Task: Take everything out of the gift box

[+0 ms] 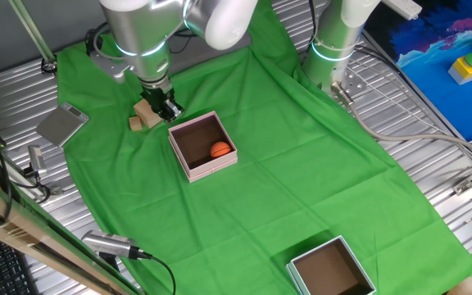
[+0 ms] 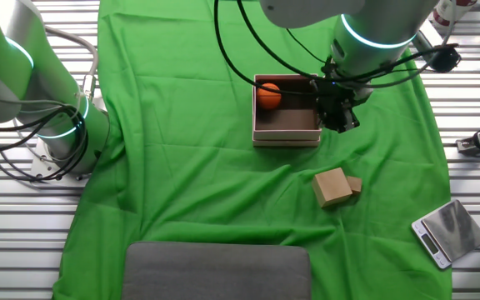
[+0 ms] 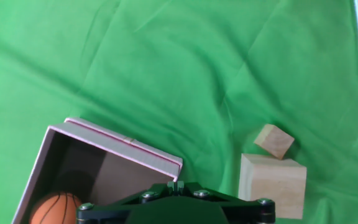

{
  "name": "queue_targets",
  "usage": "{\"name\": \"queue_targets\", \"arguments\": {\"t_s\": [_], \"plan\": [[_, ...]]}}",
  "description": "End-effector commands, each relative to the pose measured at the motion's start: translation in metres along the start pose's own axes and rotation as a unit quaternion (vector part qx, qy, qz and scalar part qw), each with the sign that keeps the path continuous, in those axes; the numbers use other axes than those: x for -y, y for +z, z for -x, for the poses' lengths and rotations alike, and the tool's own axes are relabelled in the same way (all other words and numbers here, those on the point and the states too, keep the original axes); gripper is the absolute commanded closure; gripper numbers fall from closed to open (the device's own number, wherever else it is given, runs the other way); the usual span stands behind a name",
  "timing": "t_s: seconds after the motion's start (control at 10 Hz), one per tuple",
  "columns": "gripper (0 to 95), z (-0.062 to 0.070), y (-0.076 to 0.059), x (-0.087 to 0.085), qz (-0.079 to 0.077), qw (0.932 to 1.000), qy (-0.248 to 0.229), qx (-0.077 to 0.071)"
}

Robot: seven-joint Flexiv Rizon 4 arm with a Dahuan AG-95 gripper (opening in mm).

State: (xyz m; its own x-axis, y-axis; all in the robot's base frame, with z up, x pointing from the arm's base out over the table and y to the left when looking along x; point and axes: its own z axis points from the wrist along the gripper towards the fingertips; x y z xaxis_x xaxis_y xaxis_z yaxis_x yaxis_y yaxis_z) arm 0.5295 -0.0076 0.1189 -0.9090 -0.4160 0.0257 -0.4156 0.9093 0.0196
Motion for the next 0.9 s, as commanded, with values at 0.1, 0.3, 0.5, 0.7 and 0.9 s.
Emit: {"name": "queue_targets", "arguments": {"t_s": [0.1, 0.3, 0.5, 0.7, 0.9], "plan": [[95.0, 0.0, 0.001, 0.0, -0.001, 0.9997, -0.022, -0.002], [95.0, 0.0, 0.001, 0.0, 0.0, 0.9996, -0.028, -0.004], [95.0, 0.0, 0.001, 0.0, -0.001, 0.9995, -0.03, -0.004], [95.0, -0.003, -0.009, -0.005, 0.004, 0.9992, -0.038, -0.01], [95.0, -0.006, -0.016, -0.02, 0.01, 0.9994, -0.025, -0.02]]}}
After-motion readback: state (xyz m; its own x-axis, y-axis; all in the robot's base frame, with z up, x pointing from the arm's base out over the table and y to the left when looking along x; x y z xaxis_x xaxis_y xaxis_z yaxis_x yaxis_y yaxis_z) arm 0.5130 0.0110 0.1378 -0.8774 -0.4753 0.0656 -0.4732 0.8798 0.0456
